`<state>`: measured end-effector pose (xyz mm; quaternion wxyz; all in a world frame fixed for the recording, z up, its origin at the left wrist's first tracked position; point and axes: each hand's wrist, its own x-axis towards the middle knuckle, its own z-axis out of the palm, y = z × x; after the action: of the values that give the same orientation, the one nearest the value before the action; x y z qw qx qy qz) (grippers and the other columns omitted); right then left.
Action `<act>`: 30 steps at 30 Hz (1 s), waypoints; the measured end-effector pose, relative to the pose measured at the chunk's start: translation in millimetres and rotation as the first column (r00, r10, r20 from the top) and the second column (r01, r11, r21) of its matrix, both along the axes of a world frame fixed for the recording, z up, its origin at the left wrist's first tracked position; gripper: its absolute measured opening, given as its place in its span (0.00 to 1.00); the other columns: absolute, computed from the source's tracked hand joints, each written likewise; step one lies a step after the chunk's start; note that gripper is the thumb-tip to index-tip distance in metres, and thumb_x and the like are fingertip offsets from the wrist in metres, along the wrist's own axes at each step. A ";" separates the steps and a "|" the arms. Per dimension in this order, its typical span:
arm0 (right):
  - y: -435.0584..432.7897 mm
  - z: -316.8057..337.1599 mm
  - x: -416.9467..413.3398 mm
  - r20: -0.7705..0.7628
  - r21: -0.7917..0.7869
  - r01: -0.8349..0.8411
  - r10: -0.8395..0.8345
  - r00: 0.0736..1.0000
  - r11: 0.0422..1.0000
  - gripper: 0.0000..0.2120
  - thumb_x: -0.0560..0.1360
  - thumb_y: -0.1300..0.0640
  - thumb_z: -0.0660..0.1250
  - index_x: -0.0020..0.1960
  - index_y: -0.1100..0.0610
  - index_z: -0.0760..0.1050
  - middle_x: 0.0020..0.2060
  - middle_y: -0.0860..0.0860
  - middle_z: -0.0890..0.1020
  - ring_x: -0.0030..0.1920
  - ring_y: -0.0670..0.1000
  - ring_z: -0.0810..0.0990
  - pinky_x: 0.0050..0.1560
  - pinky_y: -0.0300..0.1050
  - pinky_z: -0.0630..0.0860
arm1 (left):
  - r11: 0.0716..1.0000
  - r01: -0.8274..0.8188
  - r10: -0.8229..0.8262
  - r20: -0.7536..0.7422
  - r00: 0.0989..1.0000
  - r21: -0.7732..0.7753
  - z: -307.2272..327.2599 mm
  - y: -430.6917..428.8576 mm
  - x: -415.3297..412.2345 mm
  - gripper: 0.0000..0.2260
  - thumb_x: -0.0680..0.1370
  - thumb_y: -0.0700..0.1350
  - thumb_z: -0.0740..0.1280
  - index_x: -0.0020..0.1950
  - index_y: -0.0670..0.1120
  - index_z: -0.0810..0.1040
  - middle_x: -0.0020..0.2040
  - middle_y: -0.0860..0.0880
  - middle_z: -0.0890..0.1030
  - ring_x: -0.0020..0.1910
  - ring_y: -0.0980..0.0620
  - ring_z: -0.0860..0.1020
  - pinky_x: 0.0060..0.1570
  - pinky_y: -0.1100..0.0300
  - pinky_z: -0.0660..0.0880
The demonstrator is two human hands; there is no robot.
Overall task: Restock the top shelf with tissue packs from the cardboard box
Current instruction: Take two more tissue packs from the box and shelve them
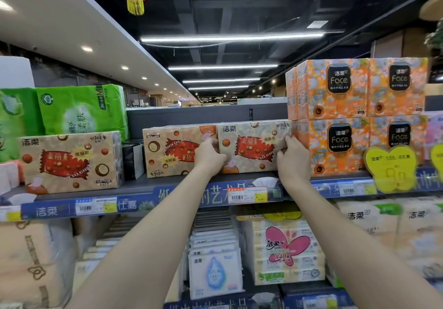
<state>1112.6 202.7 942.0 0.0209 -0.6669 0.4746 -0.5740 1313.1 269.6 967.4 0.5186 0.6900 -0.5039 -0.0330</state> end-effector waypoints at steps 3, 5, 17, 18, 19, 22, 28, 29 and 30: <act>2.1 -1.2 -2.6 0.029 -0.009 -0.049 0.050 0.998 0.999 0.14 0.78 0.65 0.62 0.59 0.53 0.78 0.57 0.49 0.82 0.55 0.58 0.80 0.48 0.51 0.77 | 0.999 -0.032 0.033 0.046 0.998 -0.009 1.1 -2.8 -4.2 0.21 0.76 0.40 0.76 0.69 0.44 0.79 0.65 0.45 0.82 0.62 0.47 0.80 0.52 0.61 0.73; 3.1 0.9 -4.6 0.062 0.006 -0.098 0.097 0.993 0.995 0.20 0.79 0.65 0.62 0.68 0.53 0.77 0.64 0.51 0.81 0.61 0.58 0.79 0.55 0.50 0.77 | 0.999 -0.044 0.045 0.043 0.998 -0.029 1.2 -6.4 -4.9 0.20 0.76 0.41 0.76 0.68 0.44 0.80 0.64 0.45 0.83 0.59 0.49 0.80 0.50 0.62 0.71; -23.3 20.2 -13.4 0.034 0.378 -0.317 0.329 0.944 0.870 0.35 0.79 0.65 0.64 0.82 0.50 0.58 0.80 0.52 0.62 0.75 0.59 0.67 0.59 0.44 0.73 | 0.989 -0.137 0.141 0.072 0.987 -0.047 4.0 -12.5 -13.3 0.14 0.76 0.42 0.77 0.55 0.47 0.75 0.51 0.50 0.76 0.49 0.50 0.76 0.45 0.57 0.72; -24.6 20.6 -11.9 0.039 0.386 -0.326 0.338 0.940 0.863 0.35 0.79 0.66 0.63 0.82 0.51 0.57 0.81 0.52 0.61 0.76 0.59 0.66 0.60 0.44 0.74 | 0.988 -0.148 0.152 0.077 0.985 -0.045 3.8 -12.8 -14.4 0.14 0.76 0.42 0.77 0.56 0.47 0.75 0.51 0.50 0.77 0.49 0.49 0.77 0.44 0.56 0.72; -25.6 21.1 -10.4 0.041 0.393 -0.333 0.345 0.938 0.857 0.35 0.79 0.67 0.62 0.82 0.51 0.57 0.82 0.53 0.59 0.77 0.59 0.64 0.61 0.45 0.74 | 0.986 -0.159 0.162 0.079 0.984 -0.043 3.3 -13.6 -15.4 0.14 0.76 0.42 0.76 0.56 0.47 0.75 0.52 0.49 0.77 0.49 0.49 0.77 0.44 0.56 0.73; -27.6 22.2 -7.2 0.061 0.404 -0.357 0.364 0.929 0.843 0.37 0.79 0.69 0.61 0.83 0.50 0.55 0.82 0.52 0.56 0.78 0.59 0.63 0.65 0.46 0.72 | 0.983 -0.181 0.184 0.078 0.980 -0.036 2.5 -15.8 -18.1 0.13 0.77 0.42 0.75 0.57 0.47 0.74 0.53 0.48 0.79 0.50 0.47 0.79 0.44 0.54 0.74; -36.1 21.2 -12.2 0.251 0.404 -0.543 0.482 0.839 0.736 0.40 0.77 0.70 0.63 0.83 0.49 0.52 0.76 0.51 0.69 0.55 0.47 0.77 0.58 0.47 0.79 | 0.976 -0.219 0.220 0.062 0.974 -0.023 2.2 -23.8 -22.9 0.15 0.76 0.39 0.75 0.59 0.46 0.77 0.57 0.44 0.82 0.55 0.43 0.81 0.45 0.54 0.75; -37.7 21.0 -13.1 0.268 0.405 -0.555 0.486 0.832 0.727 0.40 0.77 0.70 0.63 0.83 0.50 0.52 0.77 0.51 0.68 0.56 0.47 0.77 0.57 0.44 0.79 | 0.975 -0.223 0.224 0.061 0.973 -0.022 2.1 -25.1 -23.6 0.15 0.76 0.40 0.76 0.59 0.46 0.77 0.57 0.44 0.82 0.56 0.43 0.81 0.45 0.54 0.75; -39.2 21.0 -13.9 0.282 0.400 -0.567 0.492 0.824 0.720 0.40 0.77 0.70 0.63 0.83 0.51 0.52 0.77 0.50 0.67 0.58 0.47 0.76 0.55 0.41 0.78 | 0.974 -0.226 0.227 0.060 0.972 -0.022 2.3 -25.8 -24.1 0.15 0.76 0.40 0.76 0.59 0.46 0.77 0.57 0.44 0.82 0.56 0.43 0.81 0.45 0.54 0.74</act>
<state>1098.7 163.5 963.0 0.3810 -0.7026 0.3841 -0.4623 1289.0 243.8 969.7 0.5085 0.7397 -0.4378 0.0515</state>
